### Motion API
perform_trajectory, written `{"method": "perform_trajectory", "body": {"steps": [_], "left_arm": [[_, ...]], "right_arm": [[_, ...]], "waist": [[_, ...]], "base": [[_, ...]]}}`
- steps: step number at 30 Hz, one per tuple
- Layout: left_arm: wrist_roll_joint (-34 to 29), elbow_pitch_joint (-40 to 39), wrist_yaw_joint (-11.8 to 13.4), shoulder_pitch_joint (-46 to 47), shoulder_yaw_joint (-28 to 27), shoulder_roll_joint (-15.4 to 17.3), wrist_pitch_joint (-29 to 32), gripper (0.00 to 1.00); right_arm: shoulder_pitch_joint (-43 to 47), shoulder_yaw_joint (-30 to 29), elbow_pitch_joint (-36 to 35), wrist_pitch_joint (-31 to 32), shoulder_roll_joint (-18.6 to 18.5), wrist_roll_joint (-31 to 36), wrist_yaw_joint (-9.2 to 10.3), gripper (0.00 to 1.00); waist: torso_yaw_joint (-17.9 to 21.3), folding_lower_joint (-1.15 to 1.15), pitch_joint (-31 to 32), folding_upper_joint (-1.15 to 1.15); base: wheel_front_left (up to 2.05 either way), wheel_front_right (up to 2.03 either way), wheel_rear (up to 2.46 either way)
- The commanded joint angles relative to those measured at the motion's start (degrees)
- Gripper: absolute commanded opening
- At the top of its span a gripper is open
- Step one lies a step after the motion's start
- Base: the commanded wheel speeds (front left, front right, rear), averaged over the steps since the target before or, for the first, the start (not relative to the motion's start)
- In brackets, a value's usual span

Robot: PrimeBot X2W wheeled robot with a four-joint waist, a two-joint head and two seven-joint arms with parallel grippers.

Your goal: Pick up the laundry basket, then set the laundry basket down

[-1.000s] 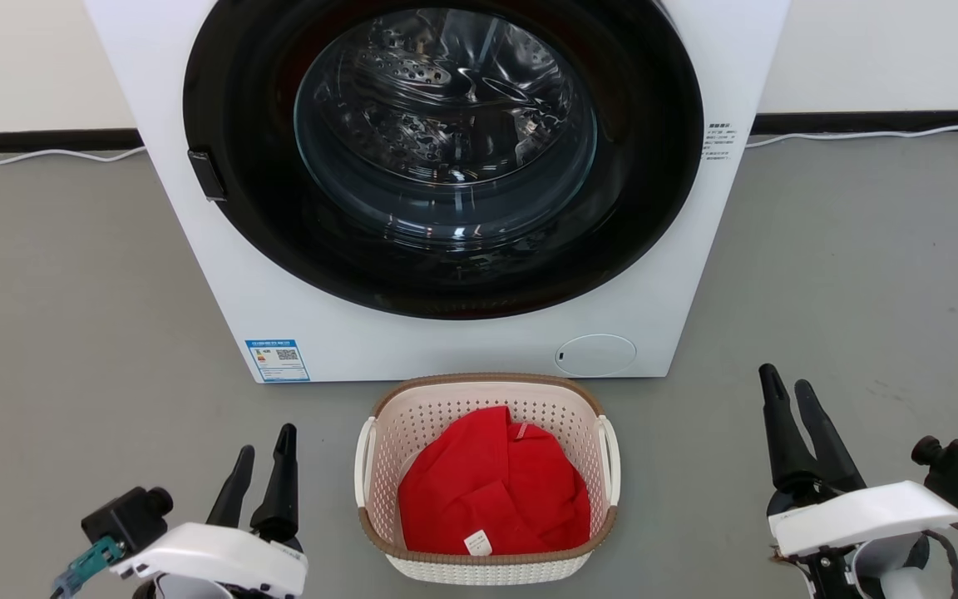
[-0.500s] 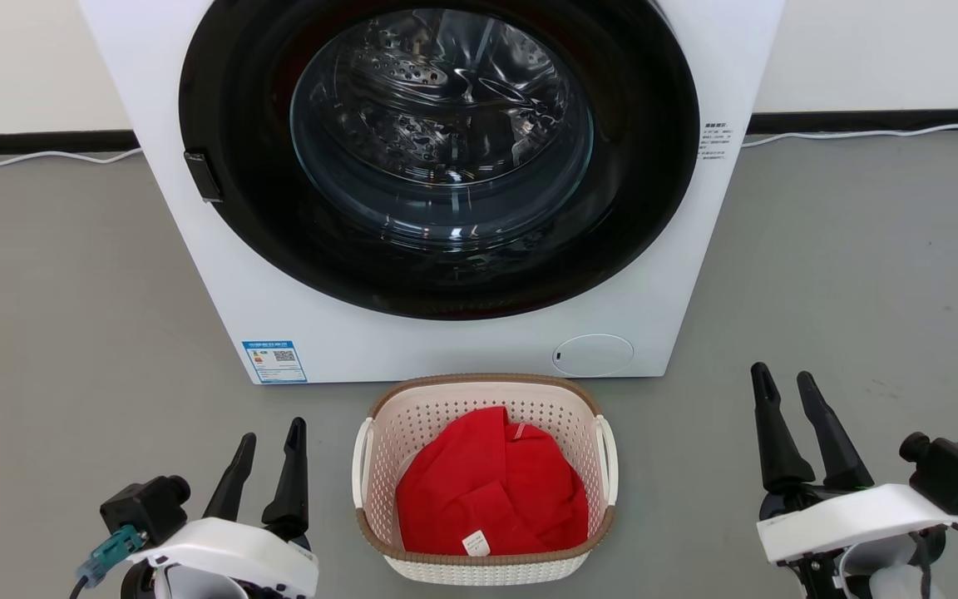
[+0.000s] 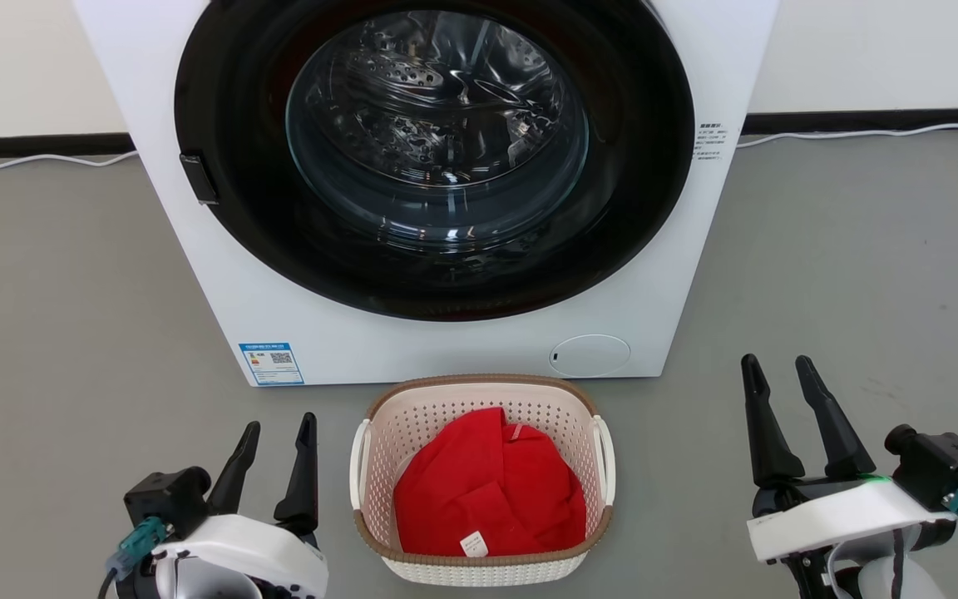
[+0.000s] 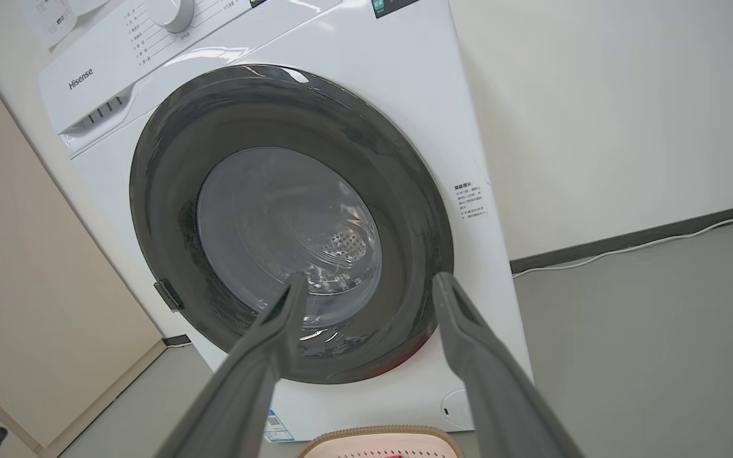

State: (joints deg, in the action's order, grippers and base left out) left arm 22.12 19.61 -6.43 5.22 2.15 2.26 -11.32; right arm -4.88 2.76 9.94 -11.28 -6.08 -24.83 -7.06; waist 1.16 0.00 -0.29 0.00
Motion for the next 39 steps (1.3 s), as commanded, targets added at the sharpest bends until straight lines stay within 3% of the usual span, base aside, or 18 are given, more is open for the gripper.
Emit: {"method": "perform_trajectory", "body": {"steps": [1,18,39], "left_arm": [[-2.48,-1.27,0.6,3.23,-1.08,0.51,-1.05,1.0],[-11.54,-1.18,1.21,4.13,-0.28,0.63,-3.68,1.0],[-10.79,-1.13,1.47,4.28,-0.53,0.62,-3.68,1.0]], "right_arm": [[-2.48,1.4,-1.47,-1.1,-0.38,2.48,-0.37,1.0],[-3.11,1.23,-1.12,-3.72,-0.34,12.83,-0.43,1.0],[-3.12,0.37,0.06,-3.72,0.06,12.32,-0.43,1.0]], "waist": [[0.01,0.0,-0.06,0.0],[0.05,0.0,-0.55,0.0],[0.06,0.0,-0.74,0.0]], "base": [[0.0,0.0,0.0],[0.0,0.0,0.0],[0.0,0.0,0.0]]}}
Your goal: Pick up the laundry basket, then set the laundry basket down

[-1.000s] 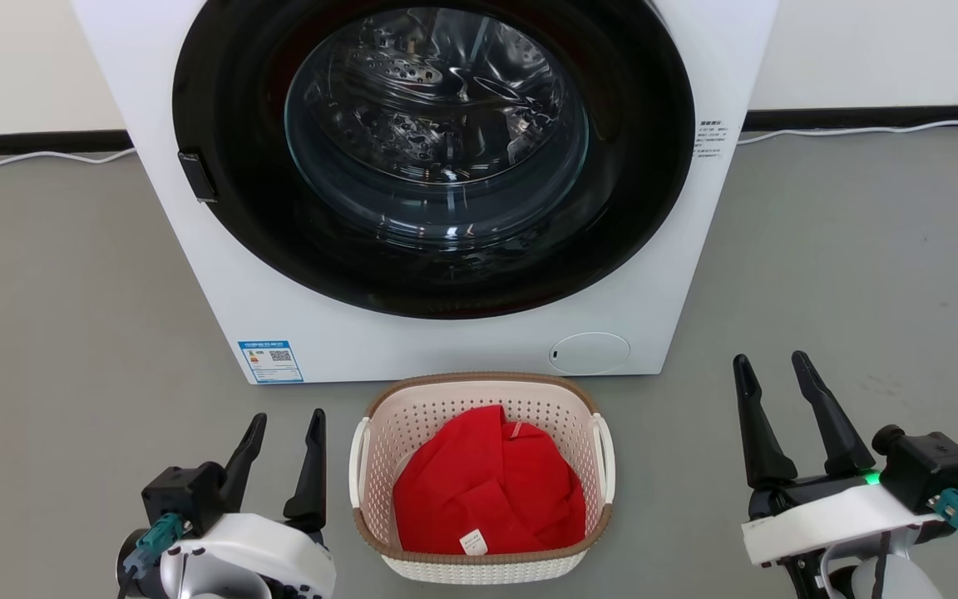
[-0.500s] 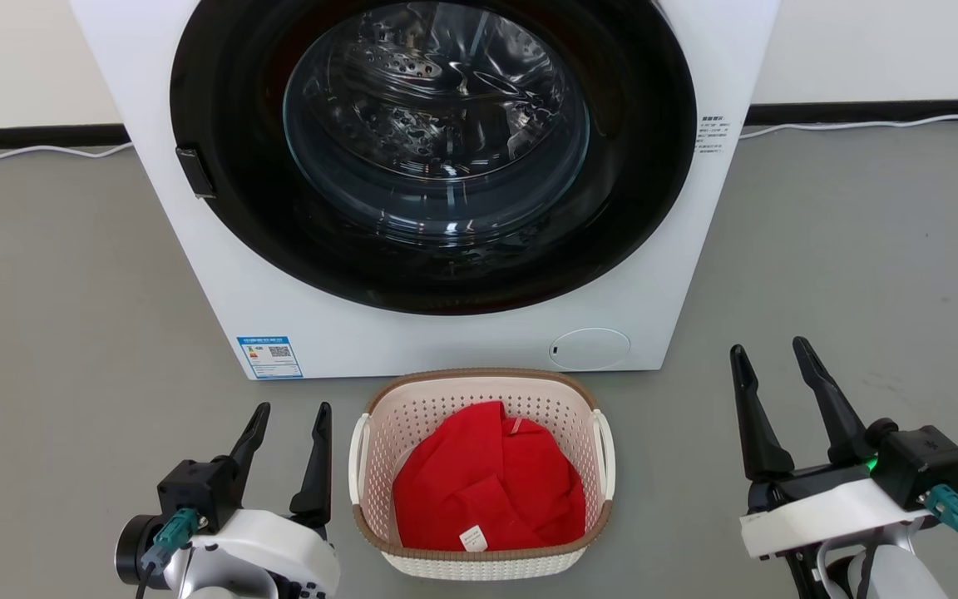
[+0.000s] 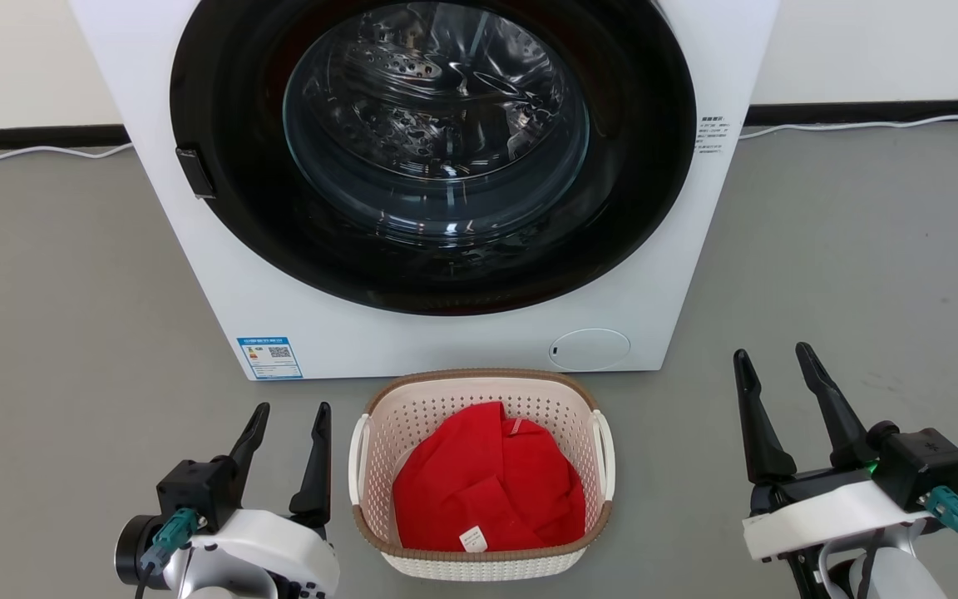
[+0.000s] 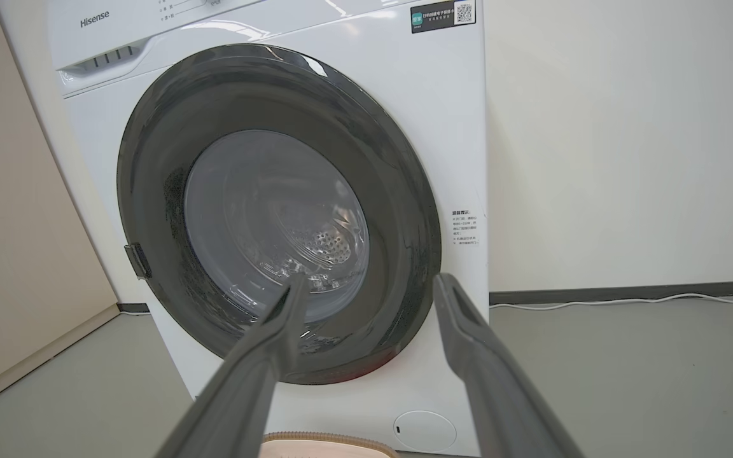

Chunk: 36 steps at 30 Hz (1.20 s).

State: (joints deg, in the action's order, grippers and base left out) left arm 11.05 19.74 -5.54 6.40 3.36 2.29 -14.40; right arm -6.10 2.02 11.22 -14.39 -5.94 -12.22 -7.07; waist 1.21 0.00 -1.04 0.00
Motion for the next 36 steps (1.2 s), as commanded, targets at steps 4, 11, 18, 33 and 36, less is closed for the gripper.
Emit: {"method": "perform_trajectory", "body": {"steps": [4,11,18,33,36], "left_arm": [[0.73,-1.34,0.68,3.08,-1.71,0.59,-0.6,1.0],[1.12,-1.64,0.71,3.38,-1.8,0.59,-0.6,1.0],[1.51,-2.17,0.6,3.66,-2.03,0.59,-0.6,1.0],[1.22,-2.33,-0.13,6.21,-2.86,0.59,-0.6,1.0],[0.99,-2.32,-0.38,6.78,-3.14,0.59,-0.6,1.0]], "right_arm": [[-1.88,1.11,-0.98,-0.61,-0.02,-0.68,-0.42,1.0],[-2.22,1.09,-0.68,-0.61,-0.05,-1.02,-0.42,1.0],[-2.58,0.87,-0.54,-0.61,0.0,-0.87,-0.42,1.0],[-4.95,0.07,-0.63,-0.61,1.07,-0.75,-0.42,1.0],[-5.65,-0.03,-0.72,-0.61,1.21,-0.77,-0.42,1.0]], "waist": [[0.07,0.0,-0.16,0.0],[0.37,0.0,-1.15,0.0],[0.73,0.0,-2.61,0.0],[1.75,0.0,-9.06,0.0],[1.83,0.0,-10.73,0.0]], "base": [[0.0,0.0,0.0],[0.0,0.0,0.0],[0.0,0.0,0.0],[0.0,0.0,0.0],[0.0,0.0,0.0]]}}
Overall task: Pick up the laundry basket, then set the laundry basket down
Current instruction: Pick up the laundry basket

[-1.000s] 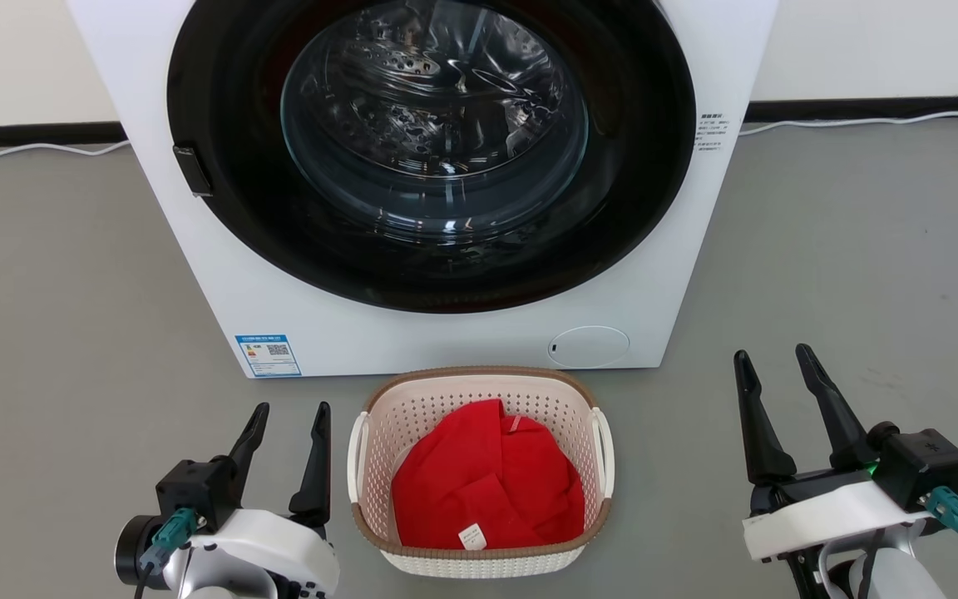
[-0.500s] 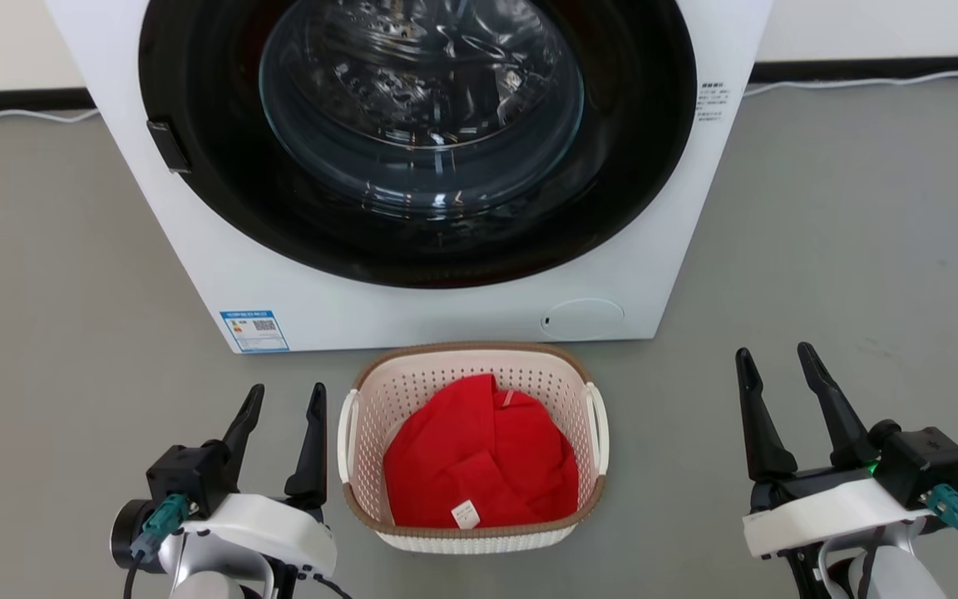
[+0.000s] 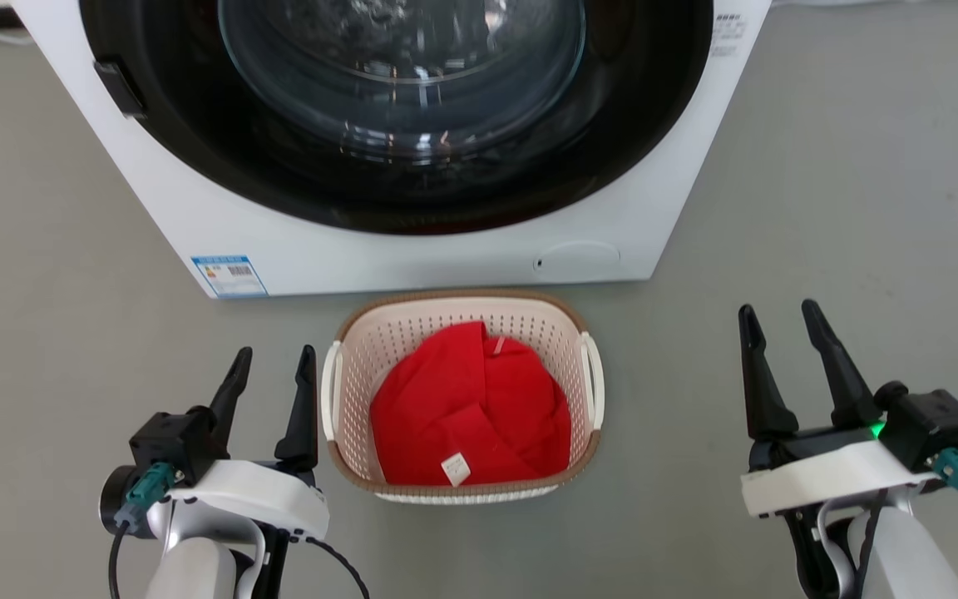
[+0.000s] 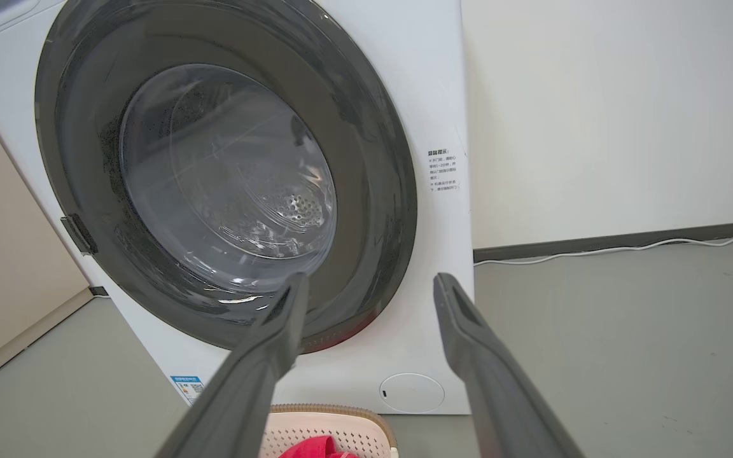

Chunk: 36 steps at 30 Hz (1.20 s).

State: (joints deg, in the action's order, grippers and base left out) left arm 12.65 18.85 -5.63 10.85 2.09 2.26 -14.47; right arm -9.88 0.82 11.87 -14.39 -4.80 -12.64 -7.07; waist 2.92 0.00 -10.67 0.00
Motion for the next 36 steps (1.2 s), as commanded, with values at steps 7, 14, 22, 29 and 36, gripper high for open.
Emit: {"method": "perform_trajectory", "body": {"steps": [7,14,22,29,36], "left_arm": [[-1.08,-1.55,-0.84,3.91,-2.57,0.62,-0.52,1.0],[-0.97,-1.21,-1.37,6.54,-3.33,0.62,-0.52,1.0],[-1.5,-0.7,-1.64,9.73,-3.61,0.68,-0.52,1.0],[-1.78,0.89,-1.77,13.09,-3.54,1.12,-0.52,1.0],[-1.8,4.15,-1.83,17.75,-3.11,2.29,-0.52,1.0]], "right_arm": [[-3.63,1.0,-1.7,-0.61,0.34,-0.11,-0.42,1.0],[-5.79,0.48,-1.5,-0.61,0.78,-1.06,-0.42,1.0],[-8.9,0.8,-0.3,-0.61,0.85,-1.31,-0.42,1.0],[-11.79,0.9,1.7,-0.61,0.9,-0.71,-0.42,1.0],[-16.05,0.95,4.96,-0.61,1.07,-0.08,-0.42,1.0]], "waist": [[0.35,0.0,-4.98,0.0],[0.74,0.0,-9.98,0.0],[0.37,0.0,-15.64,0.0],[-0.64,0.0,-19.64,0.0],[-1.15,0.0,-24.72,0.0]], "base": [[0.0,0.0,0.0],[0.0,0.0,0.0],[0.0,0.0,0.0],[0.0,0.0,0.0],[0.0,0.0,0.0]]}}
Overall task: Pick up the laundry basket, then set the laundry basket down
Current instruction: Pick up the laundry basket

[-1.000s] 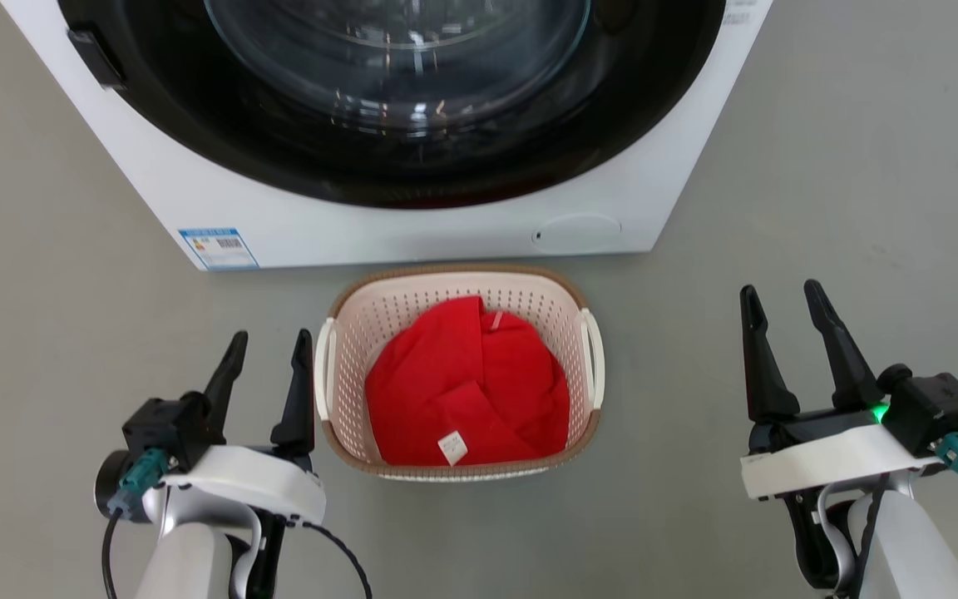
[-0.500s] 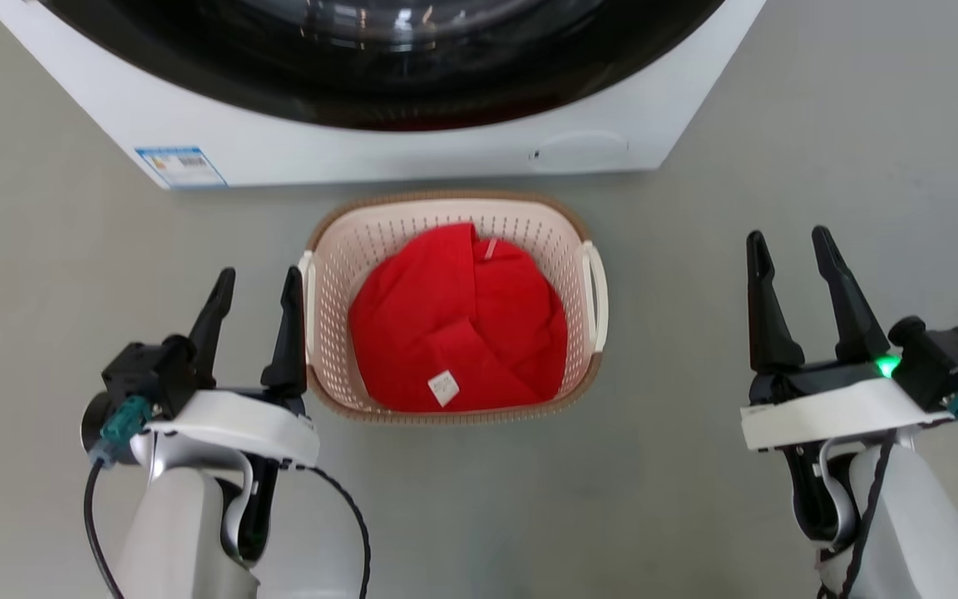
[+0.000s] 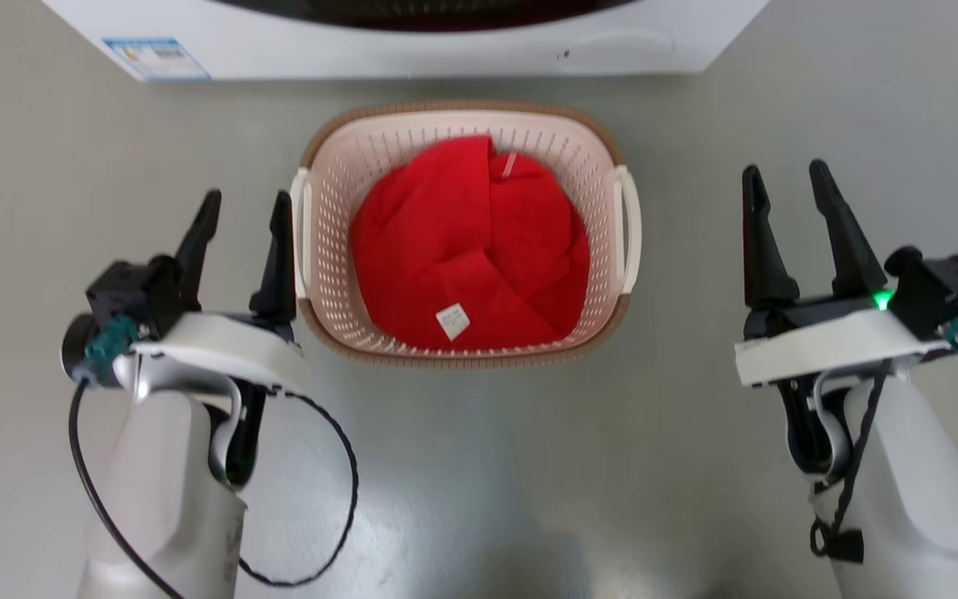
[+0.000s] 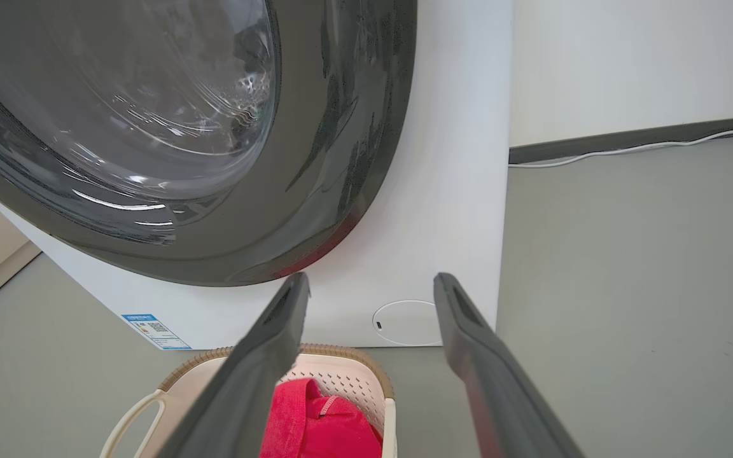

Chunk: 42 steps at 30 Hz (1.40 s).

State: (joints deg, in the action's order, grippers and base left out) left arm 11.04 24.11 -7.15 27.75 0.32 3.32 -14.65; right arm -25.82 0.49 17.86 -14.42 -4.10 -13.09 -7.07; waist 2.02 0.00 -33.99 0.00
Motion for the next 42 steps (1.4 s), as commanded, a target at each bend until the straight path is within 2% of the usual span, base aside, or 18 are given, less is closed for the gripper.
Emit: {"method": "perform_trajectory", "body": {"steps": [1,13,23,32,42], "left_arm": [[-0.11,-0.69,-0.32,1.55,-1.19,1.42,-0.35,1.0],[3.15,9.18,-0.33,9.41,0.2,3.68,-0.35,1.0],[6.05,18.22,-0.34,16.07,4.05,5.59,-0.35,1.0],[9.82,24.94,-0.34,21.92,8.83,6.27,-0.35,1.0],[14.05,32.74,-0.34,27.08,12.64,5.93,-0.35,1.0]], "right_arm": [[-0.84,1.3,-0.37,-0.58,0.4,0.29,-0.42,1.0],[-9.2,3.17,10.8,-0.58,-0.11,-0.46,-0.42,1.0],[-15.67,5.61,20.05,-0.58,0.02,-1.57,-0.42,1.0],[-21.19,7.28,29.37,-0.58,0.2,-2.96,-0.42,1.0],[-25.75,8.67,36.66,-0.58,0.39,-3.94,-0.42,1.0]], "waist": [[-0.29,0.0,-2.19,0.0],[-0.68,0.0,-8.2,0.0],[-1.22,0.0,-12.42,0.0],[-2.16,0.0,-16.04,0.0],[-2.69,0.0,-19.23,0.0]], "base": [[0.0,0.0,0.0],[0.0,0.0,0.0],[0.0,0.0,0.0],[0.0,0.0,0.0],[0.0,0.0,0.0]]}}
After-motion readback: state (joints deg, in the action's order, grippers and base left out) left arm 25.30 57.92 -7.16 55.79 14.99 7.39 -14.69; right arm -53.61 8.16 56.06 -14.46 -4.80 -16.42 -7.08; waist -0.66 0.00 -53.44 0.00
